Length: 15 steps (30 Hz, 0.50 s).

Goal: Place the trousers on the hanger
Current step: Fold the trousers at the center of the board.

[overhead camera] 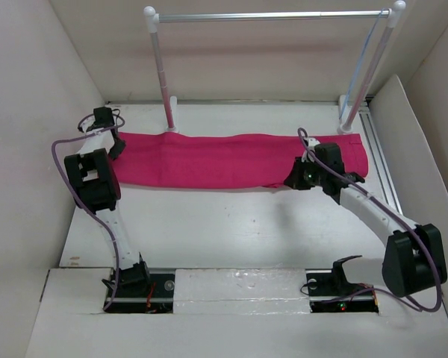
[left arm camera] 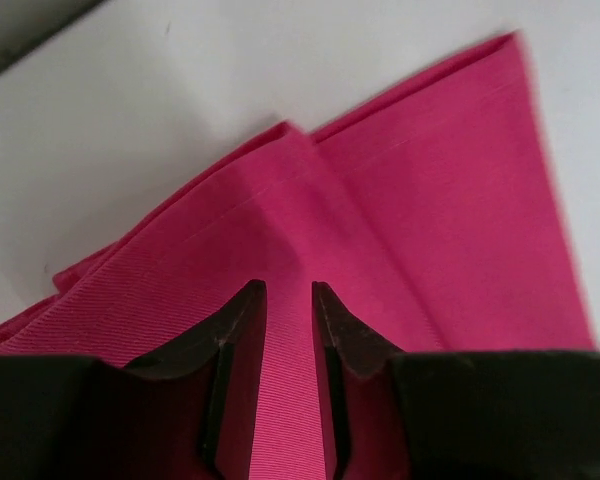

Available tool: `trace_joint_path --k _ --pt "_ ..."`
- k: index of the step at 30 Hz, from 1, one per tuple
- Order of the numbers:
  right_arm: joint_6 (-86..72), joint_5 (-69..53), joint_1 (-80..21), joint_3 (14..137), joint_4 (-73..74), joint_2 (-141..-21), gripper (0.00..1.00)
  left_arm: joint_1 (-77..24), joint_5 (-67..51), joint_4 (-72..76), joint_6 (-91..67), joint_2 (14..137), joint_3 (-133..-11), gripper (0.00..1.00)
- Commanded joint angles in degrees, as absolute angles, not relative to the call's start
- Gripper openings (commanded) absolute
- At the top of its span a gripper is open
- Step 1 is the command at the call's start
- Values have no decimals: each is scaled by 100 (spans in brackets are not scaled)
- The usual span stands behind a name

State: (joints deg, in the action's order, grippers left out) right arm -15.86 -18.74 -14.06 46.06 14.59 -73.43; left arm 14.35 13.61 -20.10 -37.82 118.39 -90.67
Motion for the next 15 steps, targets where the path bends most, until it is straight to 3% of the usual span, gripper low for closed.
trace_joint_path --k 1,4,7,15 --pt "-1327 -1969 -1660 4658 1432 -7163 8 1450 1634 -2470 -3814 11716 -9413 22" --pt "-1266 -1969 -1836 4623 1450 -7119 8 1450 1713 -2662 -3902 11865 -9553 33" --pt "-1196 -2126 -1951 4527 1459 -7110 8 1450 1862 -2733 -4025 12049 -9703 38" --pt "-958 -2092 -2127 4342 1845 -6856 8 1450 1907 -2609 -4175 12392 -10028 39"
